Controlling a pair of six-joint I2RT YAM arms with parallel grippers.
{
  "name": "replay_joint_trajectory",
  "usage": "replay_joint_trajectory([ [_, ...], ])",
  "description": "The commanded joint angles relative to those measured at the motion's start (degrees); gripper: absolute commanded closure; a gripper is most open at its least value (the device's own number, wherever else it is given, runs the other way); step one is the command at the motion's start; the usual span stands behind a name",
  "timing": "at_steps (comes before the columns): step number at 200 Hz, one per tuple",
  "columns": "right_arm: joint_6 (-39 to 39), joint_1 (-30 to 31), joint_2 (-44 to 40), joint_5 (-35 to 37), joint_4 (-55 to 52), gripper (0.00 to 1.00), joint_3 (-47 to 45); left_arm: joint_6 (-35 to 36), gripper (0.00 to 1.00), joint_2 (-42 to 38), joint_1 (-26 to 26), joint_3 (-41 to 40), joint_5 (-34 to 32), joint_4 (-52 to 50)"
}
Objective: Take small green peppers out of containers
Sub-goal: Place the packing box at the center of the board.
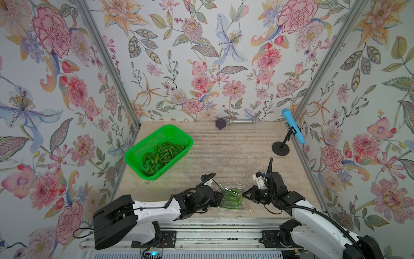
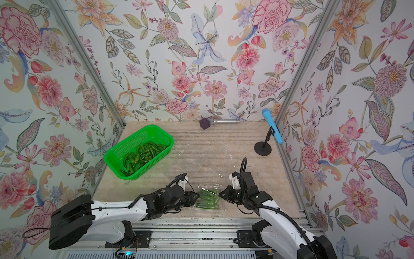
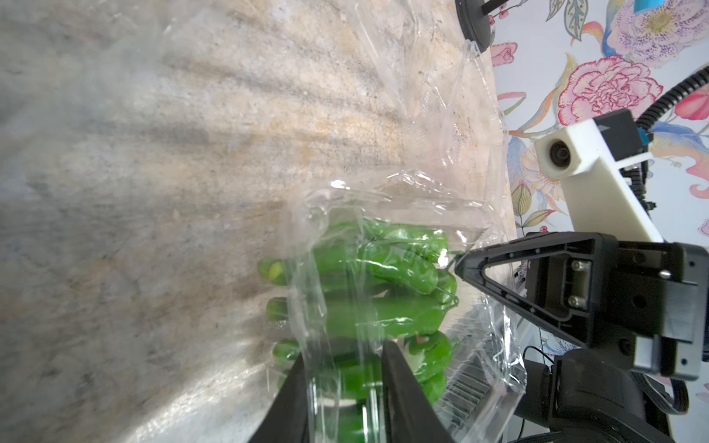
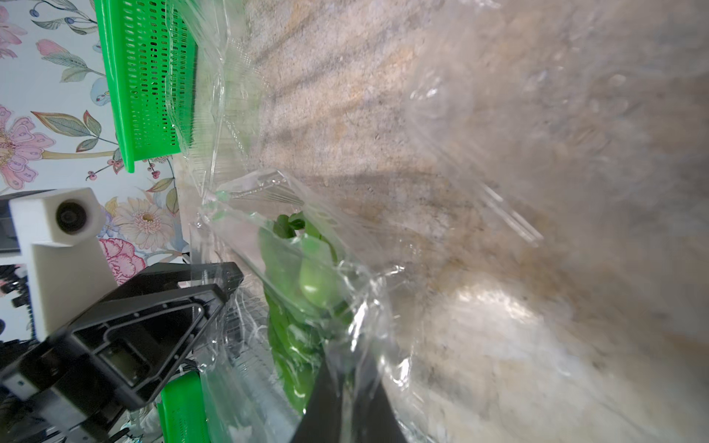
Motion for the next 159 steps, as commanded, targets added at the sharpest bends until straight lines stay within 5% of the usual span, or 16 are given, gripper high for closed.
replay_joint_trajectory([
  [1,-1.21,0.78,2.34,-0.65,2.58,0.93,0.49,-2.44,0.68,-1.17,-0.2,-2.5,-1.84,4.06],
  [54,-4.68,1.2,12.66,1.68,3.34,0.9,5.78,-2.21,0.63,-3.14,2.09,-3.09,-3.88,-0.57],
  [101,-10.76,0.9,24.74,4.86,-0.34,0.5,17.73,-0.85,0.61,-5.56,4.8,-2.43,-5.48,-5.21],
  [159,-13.47,-0.19,23.02,8.53,-6.26,0.38,23.67,-0.72,0.55,-7.25,6.56,-1.51,-7.87,-10.01],
])
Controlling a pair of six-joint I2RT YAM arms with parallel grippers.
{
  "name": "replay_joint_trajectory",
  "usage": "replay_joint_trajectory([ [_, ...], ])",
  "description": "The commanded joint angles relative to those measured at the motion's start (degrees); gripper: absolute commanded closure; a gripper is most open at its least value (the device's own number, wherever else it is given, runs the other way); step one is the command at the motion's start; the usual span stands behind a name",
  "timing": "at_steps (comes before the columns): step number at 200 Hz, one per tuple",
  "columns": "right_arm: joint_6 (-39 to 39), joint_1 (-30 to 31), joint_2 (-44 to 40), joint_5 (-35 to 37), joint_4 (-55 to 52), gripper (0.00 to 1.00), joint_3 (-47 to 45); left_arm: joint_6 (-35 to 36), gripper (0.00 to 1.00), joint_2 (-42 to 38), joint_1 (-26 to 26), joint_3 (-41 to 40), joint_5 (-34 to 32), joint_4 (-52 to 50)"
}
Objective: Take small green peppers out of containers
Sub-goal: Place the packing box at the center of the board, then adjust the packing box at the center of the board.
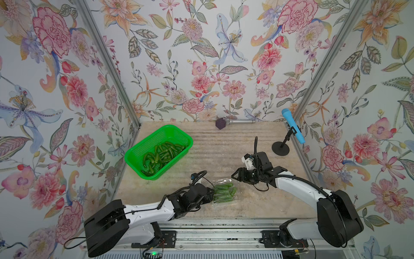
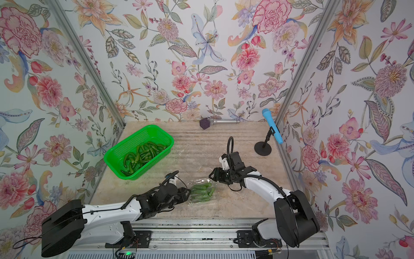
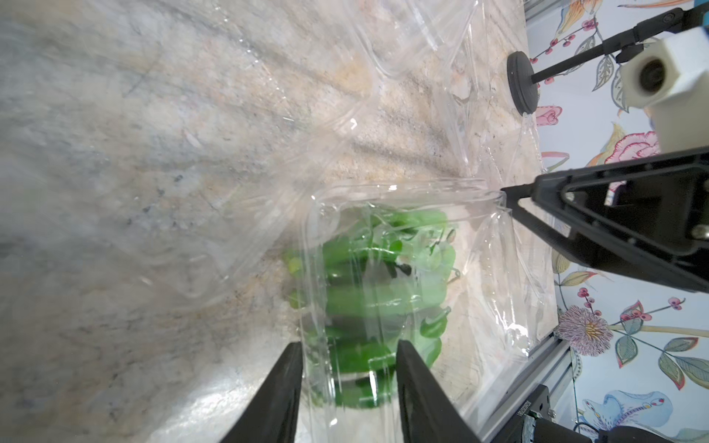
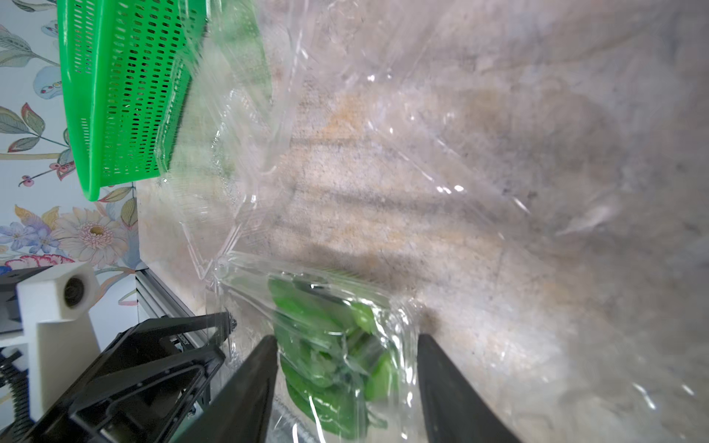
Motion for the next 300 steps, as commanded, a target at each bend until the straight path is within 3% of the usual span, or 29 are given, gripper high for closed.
replay_joint_trajectory([
  [1,-2.18,-0.7,-2.81,3.22,-5.13,0.38,0.46,0.21,0.55,-1.65,0.78,1.13,-3.5,-3.87],
  [39,0.65,-0.18,-13.16,3.24,-8.49,0.43,-4.72,0.05,0.53,-3.09,0.76,3.49,-6.3,-11.44],
  [88,11.37,6.69,-29.03,2.14,-10.97,0.54,-15.32,1.16,0.53,-7.42,-0.34,7.69,-13.7,-20.13],
  [117,17.88,15.47,-30.75,4.98,-9.39,0.54,-19.38,6.7,0.52,-7.65,-0.04,10.39,-14.89,-16.33],
  [155,23.39,19.99,-28.7,6.27,-2.12,0.55,-23.25,15.66,0.5,0.85,1.67,15.93,-11.05,-9.34],
  [222,25.54,16.29,-25.25,6.19,5.0,0.51,-23.6,23.0,0.52,14.61,6.75,20.44,1.48,3.96],
  [259,24.75,11.08,-23.14,4.46,6.79,0.5,-23.83,24.78,0.54,22.12,8.9,23.89,4.82,3.97],
  [300,23.67,6.83,-19.2,3.22,9.53,0.5,-21.68,24.03,0.55,25.16,10.08,25.74,7.27,0.05],
])
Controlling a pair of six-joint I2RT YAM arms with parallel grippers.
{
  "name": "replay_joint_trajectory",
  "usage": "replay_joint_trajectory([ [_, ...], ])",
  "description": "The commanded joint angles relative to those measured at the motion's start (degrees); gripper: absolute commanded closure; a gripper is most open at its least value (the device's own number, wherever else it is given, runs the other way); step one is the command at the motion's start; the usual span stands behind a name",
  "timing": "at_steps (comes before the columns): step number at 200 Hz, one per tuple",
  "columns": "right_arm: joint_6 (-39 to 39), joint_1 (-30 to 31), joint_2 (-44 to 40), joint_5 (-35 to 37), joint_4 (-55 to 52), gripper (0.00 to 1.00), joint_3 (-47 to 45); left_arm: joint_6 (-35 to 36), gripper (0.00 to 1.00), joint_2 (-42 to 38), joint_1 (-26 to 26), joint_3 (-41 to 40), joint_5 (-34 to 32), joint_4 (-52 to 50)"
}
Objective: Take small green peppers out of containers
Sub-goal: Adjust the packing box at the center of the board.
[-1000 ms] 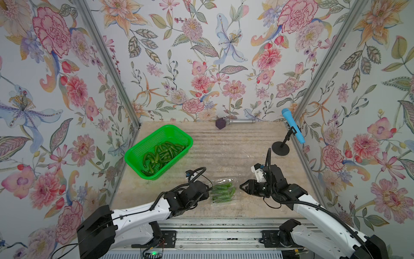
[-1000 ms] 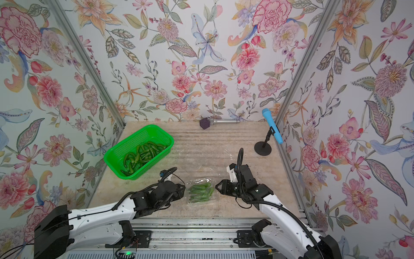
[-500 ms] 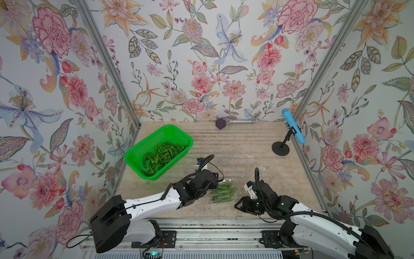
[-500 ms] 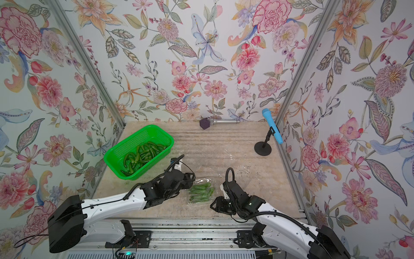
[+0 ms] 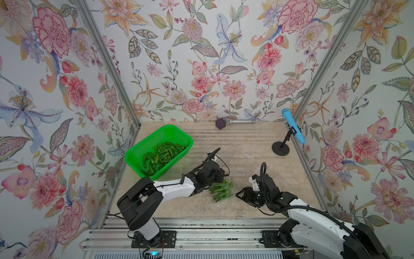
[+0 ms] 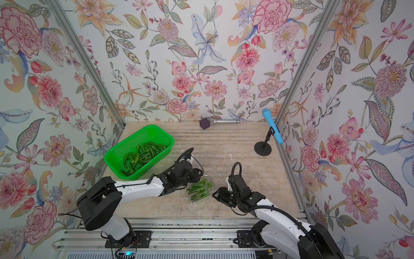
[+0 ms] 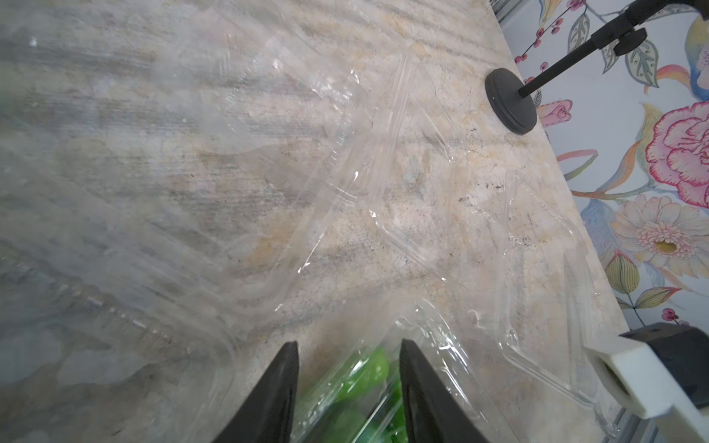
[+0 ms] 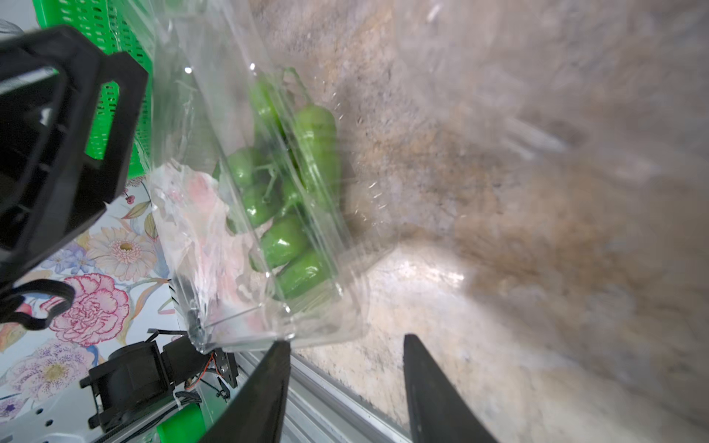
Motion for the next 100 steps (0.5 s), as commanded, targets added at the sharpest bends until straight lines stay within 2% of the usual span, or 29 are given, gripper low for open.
replay_joint_trajectory([
  [1,-0.17,-1.81,2.99,-1.45,3.36,0.5,1.9,0.93,0.55,1.36,1.04,1.97,2.68,-1.9],
  [47,-3.48,-5.13,14.08,-4.33,7.64,0.5,8.53,-2.95,0.55,-0.6,1.03,-2.08,6.56,1.08],
  [100,-10.49,-9.75,24.82,-5.79,4.41,0.49,20.09,-10.59,0.57,-3.53,0.67,-5.56,8.34,1.84],
])
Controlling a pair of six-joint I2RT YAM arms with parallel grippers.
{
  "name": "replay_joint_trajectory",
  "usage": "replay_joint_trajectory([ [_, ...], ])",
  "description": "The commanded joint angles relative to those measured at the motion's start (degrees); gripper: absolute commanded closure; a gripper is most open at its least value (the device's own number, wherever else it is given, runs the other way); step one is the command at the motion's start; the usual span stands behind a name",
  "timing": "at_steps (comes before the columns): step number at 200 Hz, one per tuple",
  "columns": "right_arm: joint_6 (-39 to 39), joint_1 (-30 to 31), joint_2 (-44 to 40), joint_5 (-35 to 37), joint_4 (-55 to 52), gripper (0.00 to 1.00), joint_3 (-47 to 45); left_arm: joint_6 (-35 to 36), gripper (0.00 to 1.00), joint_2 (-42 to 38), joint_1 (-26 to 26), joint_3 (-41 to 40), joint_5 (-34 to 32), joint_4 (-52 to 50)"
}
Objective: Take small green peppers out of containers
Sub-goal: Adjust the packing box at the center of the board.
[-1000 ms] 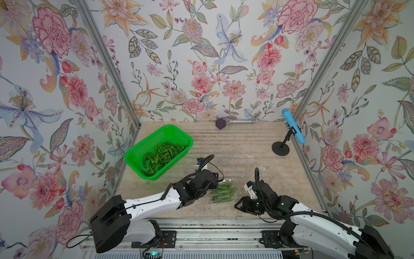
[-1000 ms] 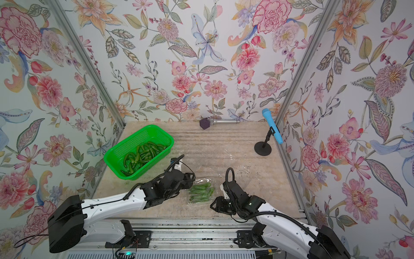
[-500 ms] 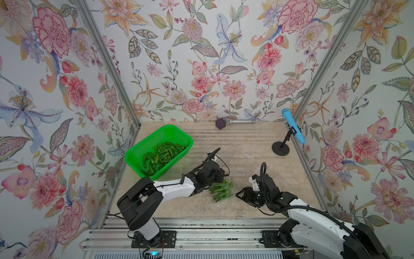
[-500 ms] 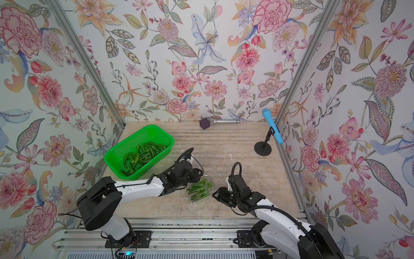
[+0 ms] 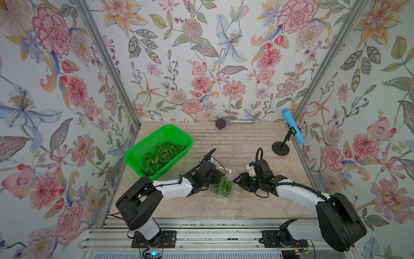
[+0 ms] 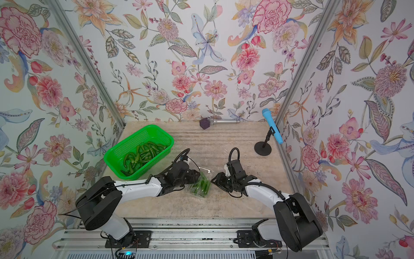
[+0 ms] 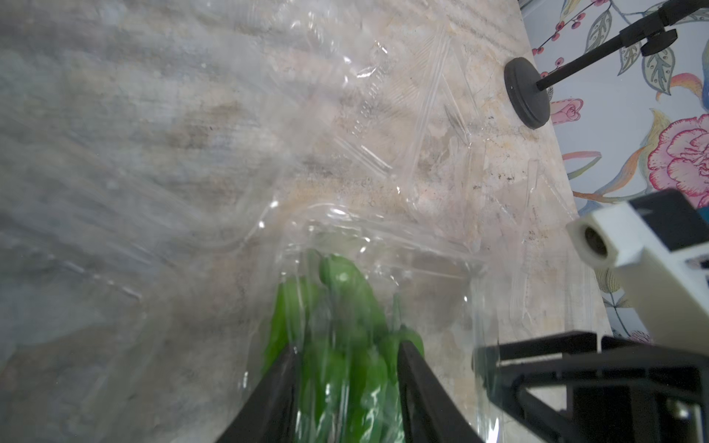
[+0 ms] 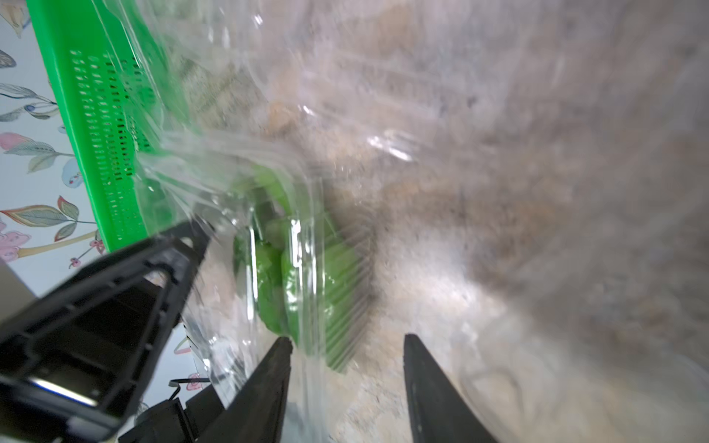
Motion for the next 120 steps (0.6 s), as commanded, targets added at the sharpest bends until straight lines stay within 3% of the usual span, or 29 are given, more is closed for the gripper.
replay_joint_trajectory([
  [1,-4.78,-1.41,3.26,-1.79,0.32,0.49,5.09,-5.02,0.57,-1.99,-0.85,-1.63,3.9,1.27],
  [65,-8.13,-2.82,3.69,-3.04,-2.74,0.46,6.26,-6.25,0.56,-6.94,-1.27,-4.42,0.9,1.1],
  [120,-9.08,-2.89,5.2,-3.27,-3.11,0.45,6.4,-7.24,0.55,-6.07,-1.29,-6.11,1.29,2.88],
])
